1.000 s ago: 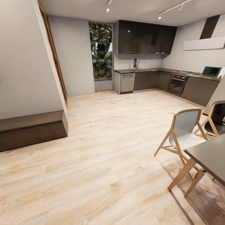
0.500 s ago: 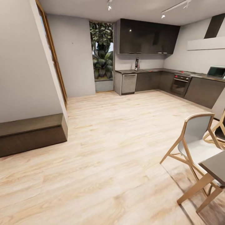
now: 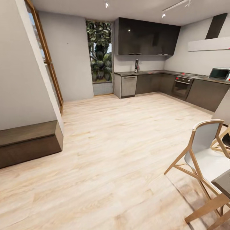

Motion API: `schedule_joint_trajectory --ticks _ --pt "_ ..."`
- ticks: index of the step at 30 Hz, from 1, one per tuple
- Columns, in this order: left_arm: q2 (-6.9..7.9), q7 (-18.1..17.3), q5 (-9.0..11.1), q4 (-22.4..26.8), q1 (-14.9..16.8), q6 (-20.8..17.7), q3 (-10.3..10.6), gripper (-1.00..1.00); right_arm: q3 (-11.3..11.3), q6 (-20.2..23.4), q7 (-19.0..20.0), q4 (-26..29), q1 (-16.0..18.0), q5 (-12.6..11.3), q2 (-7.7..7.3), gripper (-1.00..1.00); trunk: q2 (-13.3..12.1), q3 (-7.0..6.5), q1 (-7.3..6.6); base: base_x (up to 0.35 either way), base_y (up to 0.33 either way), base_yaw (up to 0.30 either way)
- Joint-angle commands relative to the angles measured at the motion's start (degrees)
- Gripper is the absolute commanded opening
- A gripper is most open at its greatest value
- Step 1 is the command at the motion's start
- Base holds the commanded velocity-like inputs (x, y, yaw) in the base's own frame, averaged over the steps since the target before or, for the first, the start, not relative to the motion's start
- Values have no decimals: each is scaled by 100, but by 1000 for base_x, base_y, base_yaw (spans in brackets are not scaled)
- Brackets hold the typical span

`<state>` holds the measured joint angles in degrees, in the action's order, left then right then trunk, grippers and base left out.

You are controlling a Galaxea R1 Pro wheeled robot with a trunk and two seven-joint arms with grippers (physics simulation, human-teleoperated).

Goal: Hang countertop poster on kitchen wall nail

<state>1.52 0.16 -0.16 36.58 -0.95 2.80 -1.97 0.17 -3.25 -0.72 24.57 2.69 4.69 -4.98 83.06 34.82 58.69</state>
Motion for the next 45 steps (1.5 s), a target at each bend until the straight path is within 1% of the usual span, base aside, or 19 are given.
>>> schedule_joint_trajectory --ticks 1,12,16,45 --pt "0 2 -2 7 -4 10 -5 100 1 -14 -7 -4 3 49 -1 100 2 4 4 337 0 -243" --pt "3 2 -2 7 -2 10 -5 100 1 -16 -7 -4 3 49 3 100 2 4 4 337 0 -257" --pt "4 2 -2 7 -3 10 -5 100 7 -17 -7 -4 3 49 1 100 2 4 4 337 0 -144" --pt "6 2 -2 7 -3 10 -5 100 2 -10 -7 -13 3 48 -2 100 2 4 4 337 4 -6"
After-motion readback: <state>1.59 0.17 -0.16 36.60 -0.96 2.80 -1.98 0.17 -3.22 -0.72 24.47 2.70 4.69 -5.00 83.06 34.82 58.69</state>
